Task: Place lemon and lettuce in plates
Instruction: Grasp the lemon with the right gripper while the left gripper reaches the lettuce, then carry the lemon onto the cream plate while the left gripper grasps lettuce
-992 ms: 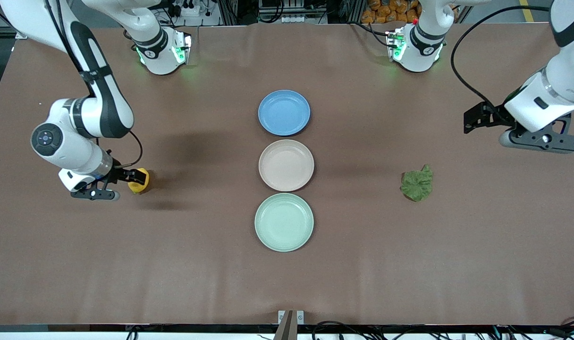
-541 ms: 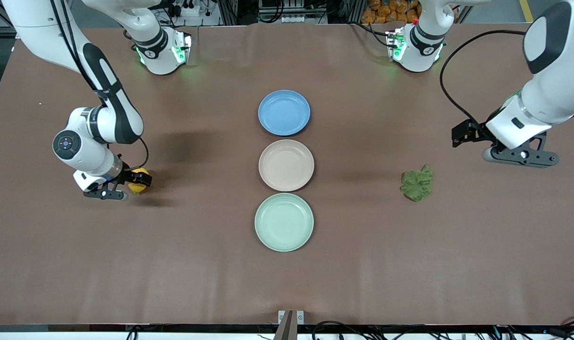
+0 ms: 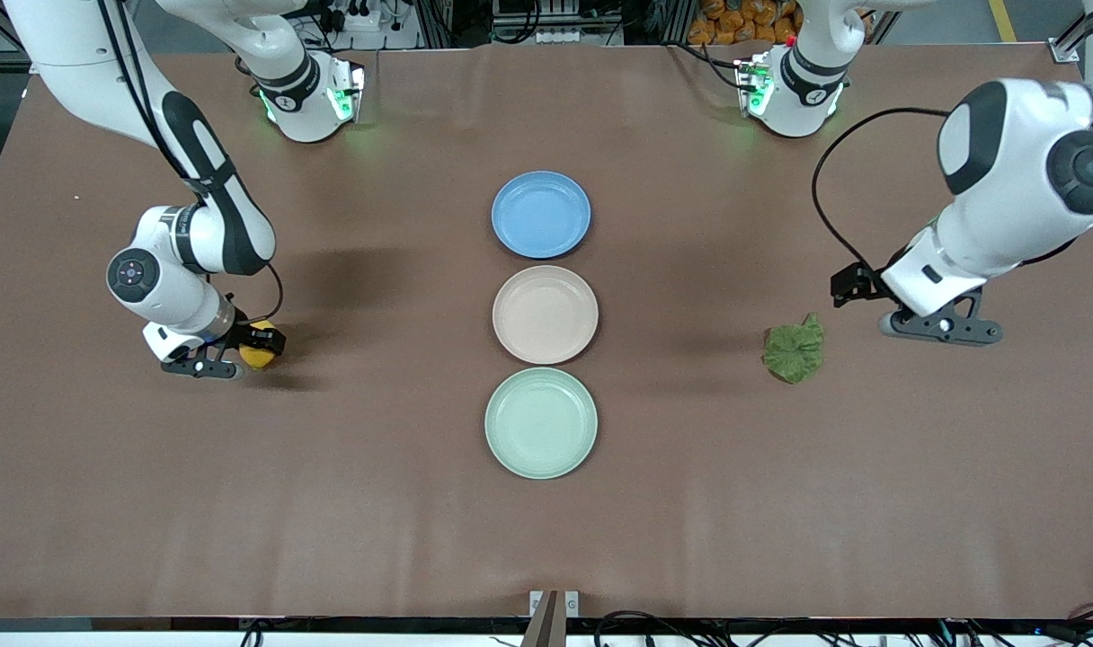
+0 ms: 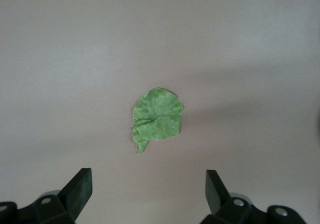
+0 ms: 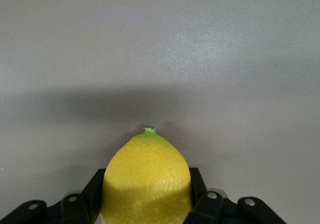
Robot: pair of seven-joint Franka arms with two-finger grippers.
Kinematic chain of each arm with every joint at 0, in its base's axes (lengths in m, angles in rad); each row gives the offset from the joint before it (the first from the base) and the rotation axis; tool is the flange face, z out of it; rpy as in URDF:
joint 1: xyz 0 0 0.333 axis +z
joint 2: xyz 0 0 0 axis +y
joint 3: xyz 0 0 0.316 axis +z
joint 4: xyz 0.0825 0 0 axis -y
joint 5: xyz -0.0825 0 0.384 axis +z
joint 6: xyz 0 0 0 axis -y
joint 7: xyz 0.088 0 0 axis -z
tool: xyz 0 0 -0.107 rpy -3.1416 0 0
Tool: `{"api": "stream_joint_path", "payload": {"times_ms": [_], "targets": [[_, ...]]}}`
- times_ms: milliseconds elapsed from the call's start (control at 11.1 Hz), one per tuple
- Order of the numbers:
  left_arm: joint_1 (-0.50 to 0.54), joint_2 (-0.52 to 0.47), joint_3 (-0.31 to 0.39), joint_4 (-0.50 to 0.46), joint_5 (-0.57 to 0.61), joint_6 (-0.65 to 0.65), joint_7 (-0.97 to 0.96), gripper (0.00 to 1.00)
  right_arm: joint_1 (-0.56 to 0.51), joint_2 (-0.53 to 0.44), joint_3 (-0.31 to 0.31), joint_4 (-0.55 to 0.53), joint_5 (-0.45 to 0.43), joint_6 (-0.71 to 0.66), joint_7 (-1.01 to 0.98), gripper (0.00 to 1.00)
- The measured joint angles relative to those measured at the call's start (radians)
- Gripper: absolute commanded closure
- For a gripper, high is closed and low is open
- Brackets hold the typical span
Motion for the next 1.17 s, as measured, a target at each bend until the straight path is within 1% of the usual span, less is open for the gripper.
{"api": "stream_joint_path", "payload": {"times_ms": [90,180,270,451,631,721,902,1082,1172], "targets": [[0.000,0.026,0.000,-0.005,0.000,0.018,0.000,0.00,0.002,-0.001,0.000,0.000,0.000,0.000,0.021,1.00],[0.000,0.049,0.000,-0.009,0.000,0.036,0.000,0.00,0.012,-0.001,0.002,0.002,0.000,-0.001,0.078,1.00],[0.000,0.067,0.000,-0.015,0.000,0.058,0.000,0.00,0.035,-0.001,0.004,0.013,0.000,-0.031,0.142,1.00],[0.000,0.096,-0.002,-0.040,0.000,0.115,0.000,0.00,0.102,-0.006,0.007,0.074,0.000,-0.145,0.294,1.00],[-0.003,0.131,-0.005,-0.073,0.006,0.182,0.004,0.00,0.153,-0.009,0.032,0.131,0.001,-0.183,0.429,1.00],[-0.006,0.156,-0.005,-0.084,0.029,0.207,0.010,0.00,0.159,-0.009,0.064,0.153,0.002,-0.194,0.497,1.00],[-0.015,0.220,-0.008,-0.093,0.075,0.256,0.011,0.00,0.167,-0.010,0.149,0.223,0.002,-0.254,0.663,1.00],[-0.019,0.283,-0.010,-0.094,0.115,0.283,0.011,0.00,0.206,-0.008,0.215,0.298,0.003,-0.287,0.841,1.00],[-0.021,0.306,-0.013,-0.094,0.120,0.288,0.012,0.00,0.224,-0.006,0.250,0.325,0.017,-0.290,0.922,1.00]]}}
